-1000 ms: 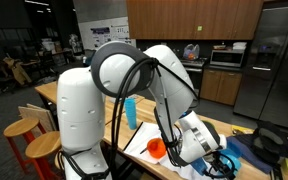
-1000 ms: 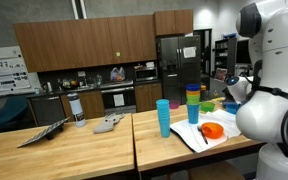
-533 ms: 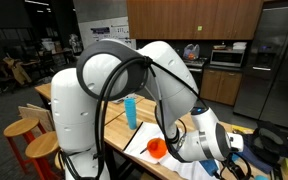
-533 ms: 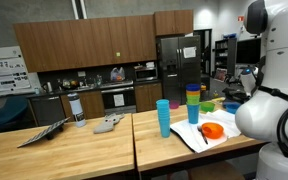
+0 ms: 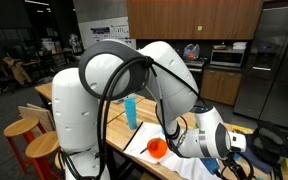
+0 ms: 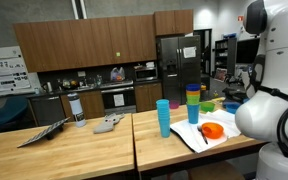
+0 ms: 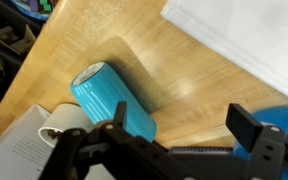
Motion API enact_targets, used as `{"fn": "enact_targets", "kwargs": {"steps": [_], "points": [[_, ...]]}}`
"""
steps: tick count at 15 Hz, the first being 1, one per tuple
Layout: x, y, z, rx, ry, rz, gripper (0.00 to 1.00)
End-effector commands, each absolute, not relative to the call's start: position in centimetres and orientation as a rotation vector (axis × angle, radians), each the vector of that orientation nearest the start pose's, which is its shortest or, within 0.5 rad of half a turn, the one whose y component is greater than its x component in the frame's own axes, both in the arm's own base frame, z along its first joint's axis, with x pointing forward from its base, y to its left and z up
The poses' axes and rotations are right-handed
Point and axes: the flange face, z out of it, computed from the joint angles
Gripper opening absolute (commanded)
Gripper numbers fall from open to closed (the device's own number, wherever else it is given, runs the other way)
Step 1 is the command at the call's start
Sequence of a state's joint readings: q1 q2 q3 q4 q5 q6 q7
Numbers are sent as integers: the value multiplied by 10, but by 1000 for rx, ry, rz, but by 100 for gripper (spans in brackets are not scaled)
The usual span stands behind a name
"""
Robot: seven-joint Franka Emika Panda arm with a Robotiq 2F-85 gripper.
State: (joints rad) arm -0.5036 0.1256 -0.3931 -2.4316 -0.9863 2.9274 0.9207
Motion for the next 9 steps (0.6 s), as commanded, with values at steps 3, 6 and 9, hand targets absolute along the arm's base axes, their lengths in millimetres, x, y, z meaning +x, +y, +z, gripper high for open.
{"fn": "enact_targets", "kwargs": {"steps": [3, 6, 9], "points": [[349, -357, 285, -3173, 1465, -587, 100], [341, -359, 290, -3120, 1455, -582, 100], [332, -376, 304, -3070, 1525, -568, 100]]}}
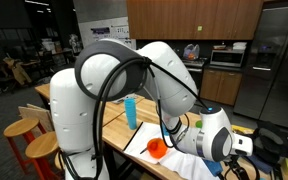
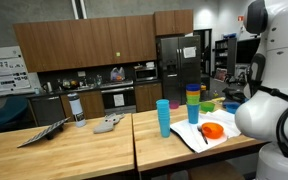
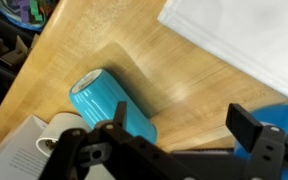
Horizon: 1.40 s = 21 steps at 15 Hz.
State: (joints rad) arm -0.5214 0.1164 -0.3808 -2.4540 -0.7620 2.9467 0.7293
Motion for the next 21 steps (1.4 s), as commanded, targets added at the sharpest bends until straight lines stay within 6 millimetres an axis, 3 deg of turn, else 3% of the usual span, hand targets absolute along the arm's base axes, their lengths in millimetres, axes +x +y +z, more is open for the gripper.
{"fn": "enact_targets", "kwargs": {"steps": [1, 8, 13, 18, 21], "points": [[328, -384, 308, -3049, 1553, -568, 100], [284, -449, 333, -2882, 1783, -527, 100], [268, -478, 346, -2842, 1889, -560, 100], [263, -485, 329, -2869, 1941, -570, 100], [247, -492, 309, -2835, 1982, -502, 100]]}}
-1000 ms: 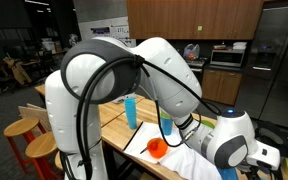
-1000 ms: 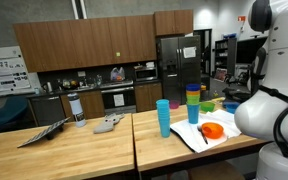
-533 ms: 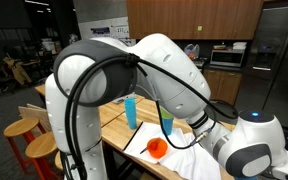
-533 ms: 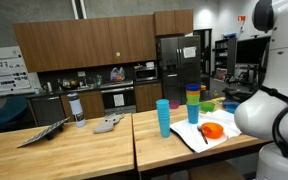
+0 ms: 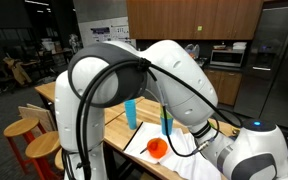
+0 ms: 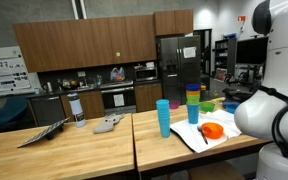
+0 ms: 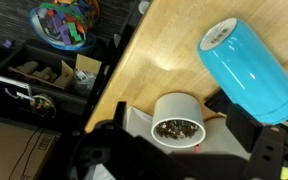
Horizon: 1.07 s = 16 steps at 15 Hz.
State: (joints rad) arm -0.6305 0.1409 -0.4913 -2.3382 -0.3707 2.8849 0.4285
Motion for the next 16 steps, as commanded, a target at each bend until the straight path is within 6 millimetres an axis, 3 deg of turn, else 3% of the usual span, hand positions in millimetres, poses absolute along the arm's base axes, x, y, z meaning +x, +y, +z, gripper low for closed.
{"fn": "enact_targets", "kwargs": {"steps": [1, 3, 4, 7, 11, 13, 14, 16], "points": [[240, -497, 303, -2815, 2019, -476, 100], [227, -504, 296, -2782, 2093, -428, 100], [237, -494, 299, -2811, 2028, -442, 100], [226, -501, 293, -2793, 2072, -413, 100], [236, -492, 281, -2814, 2053, -413, 100], [244, -487, 278, -2885, 1963, -512, 100], [248, -487, 278, -2915, 1932, -558, 94], [252, -485, 277, -2933, 1910, -618, 97]]}}
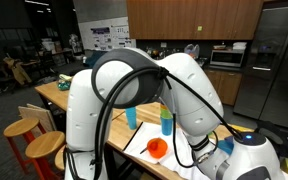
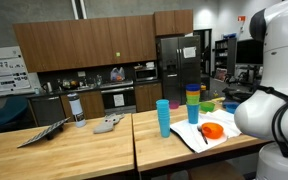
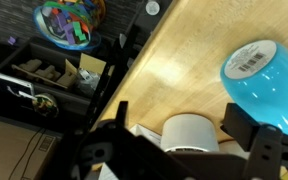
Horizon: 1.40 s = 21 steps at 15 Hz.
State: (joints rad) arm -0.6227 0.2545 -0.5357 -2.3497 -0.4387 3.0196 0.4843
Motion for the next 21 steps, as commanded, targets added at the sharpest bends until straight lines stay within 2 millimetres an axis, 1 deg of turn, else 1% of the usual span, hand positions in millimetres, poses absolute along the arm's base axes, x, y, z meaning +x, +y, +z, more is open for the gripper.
{"fn": "enact_targets", "kwargs": {"steps": [1, 2, 4, 5, 7, 13, 17, 19, 20, 21], "points": [[255, -485, 277, -2944, 1889, -641, 100], [256, -486, 276, -2946, 1890, -648, 100], [254, -485, 272, -2935, 1895, -649, 100], [257, -487, 271, -2934, 1898, -647, 100], [253, -484, 264, -2918, 1917, -625, 100], [253, -485, 243, -2873, 1957, -555, 100], [256, -489, 235, -2844, 1982, -541, 100], [259, -492, 235, -2833, 1995, -550, 95], [262, -495, 236, -2835, 1998, -557, 95], [264, -496, 237, -2840, 1997, -567, 89]]}}
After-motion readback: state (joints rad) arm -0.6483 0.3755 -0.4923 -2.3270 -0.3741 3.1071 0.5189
